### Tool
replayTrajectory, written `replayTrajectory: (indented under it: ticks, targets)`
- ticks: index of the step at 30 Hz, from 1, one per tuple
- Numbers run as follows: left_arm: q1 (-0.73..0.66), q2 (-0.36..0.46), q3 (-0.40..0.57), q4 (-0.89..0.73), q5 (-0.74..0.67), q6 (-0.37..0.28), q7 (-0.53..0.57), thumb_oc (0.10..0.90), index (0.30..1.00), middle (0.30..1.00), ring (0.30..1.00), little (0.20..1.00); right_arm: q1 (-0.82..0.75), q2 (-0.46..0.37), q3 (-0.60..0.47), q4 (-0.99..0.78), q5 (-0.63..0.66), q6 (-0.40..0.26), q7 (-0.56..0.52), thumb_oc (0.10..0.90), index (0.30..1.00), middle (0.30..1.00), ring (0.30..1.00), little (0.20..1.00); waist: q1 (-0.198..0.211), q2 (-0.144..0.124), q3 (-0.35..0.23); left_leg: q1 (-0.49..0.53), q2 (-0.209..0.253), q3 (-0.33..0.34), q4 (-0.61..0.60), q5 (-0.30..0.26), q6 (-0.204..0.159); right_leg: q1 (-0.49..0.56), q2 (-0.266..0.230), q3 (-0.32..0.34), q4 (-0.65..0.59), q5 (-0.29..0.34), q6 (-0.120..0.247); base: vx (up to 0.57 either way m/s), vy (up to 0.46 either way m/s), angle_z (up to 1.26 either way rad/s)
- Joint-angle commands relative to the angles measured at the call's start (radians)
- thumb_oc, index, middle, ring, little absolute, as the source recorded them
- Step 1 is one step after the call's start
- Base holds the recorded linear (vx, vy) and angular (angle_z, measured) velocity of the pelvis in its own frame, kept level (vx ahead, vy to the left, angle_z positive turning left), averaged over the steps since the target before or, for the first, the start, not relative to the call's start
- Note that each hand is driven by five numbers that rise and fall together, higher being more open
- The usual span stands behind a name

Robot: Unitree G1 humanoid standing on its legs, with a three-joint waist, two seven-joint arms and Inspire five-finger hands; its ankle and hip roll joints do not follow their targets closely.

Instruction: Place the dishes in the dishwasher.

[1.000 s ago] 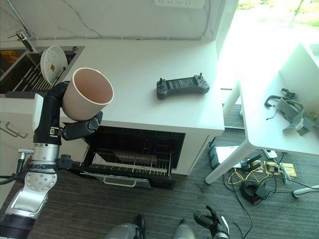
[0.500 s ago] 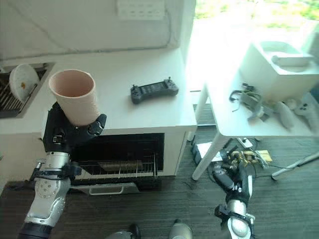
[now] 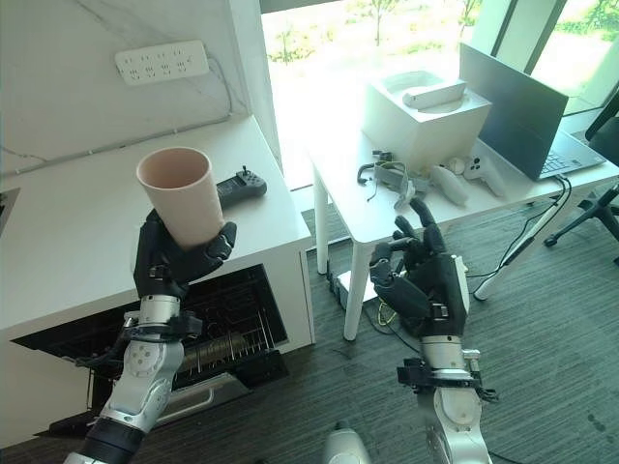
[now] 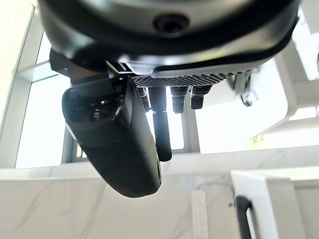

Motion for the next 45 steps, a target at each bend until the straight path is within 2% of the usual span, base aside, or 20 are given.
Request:
replayTrajectory:
  ticks: [1,5,13,16,19,26,27,32,45]
  targets:
    - [-0.104,0.017,0.014,-0.038,0.093,-0.072,0.036,0.4,0.3,0.3,0.3,0.3,-0.097,-0.021,-0.001,-0.133,0.096,-0.12,0.121,0.8,0.9,0.9,0.9,0.9,0.038,-0.017,-0.025,0.025,0.006,-0.1,0.063,-0.197,0.04,0.071,-0.02,-0.091,0.039,-0.173,0.04,0.0,0.0,0.0]
    - [-0.107,0.015,-0.012,-0.017,0.158,-0.071,0.067,0.4,0.3,0.3,0.3,0.3,-0.14,-0.023,0.058,-0.154,0.131,-0.096,0.173,0.8,0.9,0.9,0.9,0.9,0.06,-0.02,-0.033,0.024,0.007,-0.109,0.063,-0.194,0.037,0.079,-0.023,-0.107,0.039,-0.178,0.037,0.01,-0.008,0.01]
    - [-0.104,0.016,-0.05,0.006,0.203,-0.084,0.062,0.4,0.3,0.3,0.3,0.3,-0.211,-0.017,0.146,-0.136,0.098,-0.029,0.09,0.8,0.9,0.9,0.9,0.9,0.111,-0.022,-0.049,0.012,0.003,-0.142,0.063,-0.187,0.032,0.092,-0.025,-0.132,0.039,-0.188,0.026,0.03,-0.021,0.1]
    - [-0.096,0.021,-0.054,-0.002,0.211,-0.085,0.058,0.4,0.3,0.3,0.3,0.3,-0.216,-0.012,0.155,-0.13,0.067,-0.049,0.062,0.8,0.9,0.9,0.9,0.9,0.12,-0.023,-0.05,0.01,0.003,-0.15,0.063,-0.185,0.031,0.096,-0.026,-0.141,0.039,-0.19,0.025,0.03,-0.017,0.09]
    - [-0.086,0.031,-0.055,-0.02,0.221,-0.086,0.064,0.4,0.3,0.3,0.3,0.3,-0.219,-0.016,0.158,-0.141,0.088,-0.03,0.063,0.8,0.9,0.9,0.9,0.9,0.128,-0.023,-0.048,0.007,0.0,-0.16,0.063,-0.184,0.031,0.102,-0.026,-0.15,0.039,-0.192,0.022,0.03,-0.007,0.15]
    - [-0.083,0.041,-0.067,-0.049,0.251,-0.091,0.071,0.4,0.3,0.3,0.3,0.3,-0.243,-0.012,0.194,-0.143,0.069,-0.031,0.055,0.8,0.9,0.9,0.9,0.9,0.149,-0.024,-0.046,0.001,-0.004,-0.177,0.063,-0.18,0.03,0.109,-0.03,-0.166,0.039,-0.197,0.018,0.01,-0.006,0.07]
    - [-0.083,0.042,-0.069,-0.055,0.252,-0.089,0.069,0.4,0.3,0.3,0.3,0.3,-0.254,-0.01,0.203,-0.138,0.056,-0.036,0.035,0.4,0.3,0.3,0.3,0.3,0.154,-0.024,-0.046,0.0,-0.005,-0.18,0.063,-0.181,0.03,0.111,-0.031,-0.168,0.039,-0.199,0.018,0.01,-0.015,0.14]
    - [-0.083,0.047,-0.075,-0.057,0.261,-0.085,0.065,0.4,0.3,0.3,0.3,0.3,-0.273,-0.011,0.205,-0.136,0.056,-0.062,0.018,0.4,0.3,0.3,0.3,0.3,0.164,-0.023,-0.045,-0.001,-0.007,-0.188,0.063,-0.18,0.03,0.115,-0.031,-0.174,0.039,-0.2,0.017,0.0,-0.012,0.06]
    - [-0.083,0.039,-0.099,-0.048,0.245,-0.067,0.036,0.4,0.3,0.3,0.3,0.3,-0.325,0.011,0.212,-0.137,0.102,-0.078,-0.016,0.4,0.3,0.3,0.3,0.3,0.18,-0.021,-0.045,0.0,-0.001,-0.192,0.063,-0.174,0.023,0.125,-0.033,-0.191,0.039,-0.204,0.01,0.0,-0.011,0.05]
